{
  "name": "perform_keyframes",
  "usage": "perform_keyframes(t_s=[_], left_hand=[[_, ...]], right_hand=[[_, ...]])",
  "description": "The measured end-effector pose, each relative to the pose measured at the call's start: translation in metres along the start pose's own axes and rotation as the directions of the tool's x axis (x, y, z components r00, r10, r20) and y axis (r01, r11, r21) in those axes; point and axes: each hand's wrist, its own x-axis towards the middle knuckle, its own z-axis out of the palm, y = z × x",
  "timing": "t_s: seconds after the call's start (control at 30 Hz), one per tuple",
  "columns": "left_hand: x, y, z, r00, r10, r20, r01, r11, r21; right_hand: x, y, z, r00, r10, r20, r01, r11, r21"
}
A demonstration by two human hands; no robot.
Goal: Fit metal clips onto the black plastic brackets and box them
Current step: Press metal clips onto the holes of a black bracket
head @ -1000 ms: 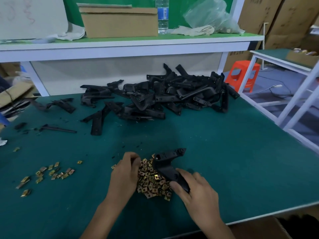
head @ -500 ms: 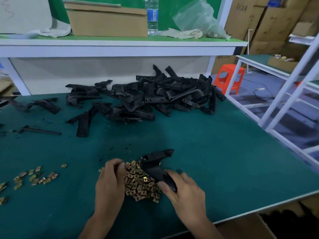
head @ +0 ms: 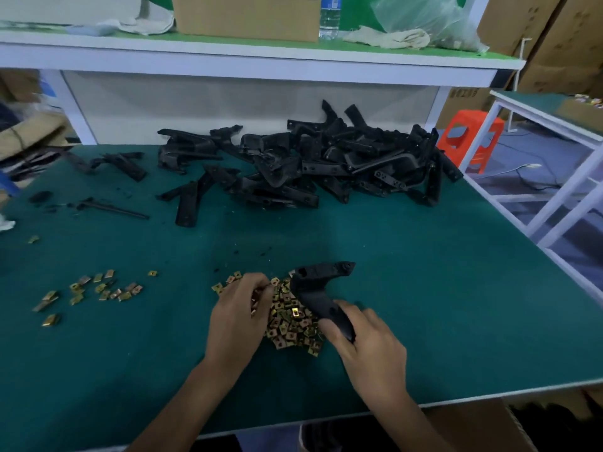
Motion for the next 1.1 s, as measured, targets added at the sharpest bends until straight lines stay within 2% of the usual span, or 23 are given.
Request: perform_keyframes(t_s=[0.1,0.23,0.37,0.43,0.6,0.83,1.03,1.1], left_hand=[[-0.001,-0.002,0.002,0.998,0.062,-0.010,-0.062,0.998,0.004],[-0.003,0.000,0.003,0.989,0.149,-0.010,-0.148,0.987,0.061],[-0.003,0.002,0.002,0.988,0.154,0.010,-0.155,0.987,0.053],[-0.003,0.005,0.001,0.991,0.132,0.029,-0.133,0.991,0.032],[-0.003,0.008,-0.001,0.990,-0.080,0.118,0.087,0.995,-0.051],[-0.003,0.006,-0.003,0.986,-0.156,0.058,0.161,0.981,-0.105],[0.000,0.003,-0.003,0.999,-0.002,-0.053,0.000,0.999,-0.044],[0.001,0.003,-0.005,0.996,-0.077,-0.053,0.070,0.991,-0.117]], right_hand=[[-0.001,0.000,0.001,1.000,0.004,0.009,-0.005,0.998,0.055],[-0.002,0.001,0.003,0.998,-0.031,-0.049,0.035,0.996,0.084],[-0.004,0.001,0.004,0.998,-0.040,-0.050,0.044,0.996,0.081],[-0.004,0.001,0.003,0.998,-0.040,-0.041,0.043,0.995,0.086],[-0.005,0.001,0.001,0.999,-0.048,0.006,0.048,0.996,0.076],[-0.005,-0.002,-0.002,0.997,-0.059,0.048,0.057,0.997,0.045],[-0.006,-0.005,-0.004,0.996,-0.079,0.045,0.077,0.997,0.026],[-0.006,-0.005,-0.003,0.993,-0.113,0.029,0.113,0.994,-0.004]])
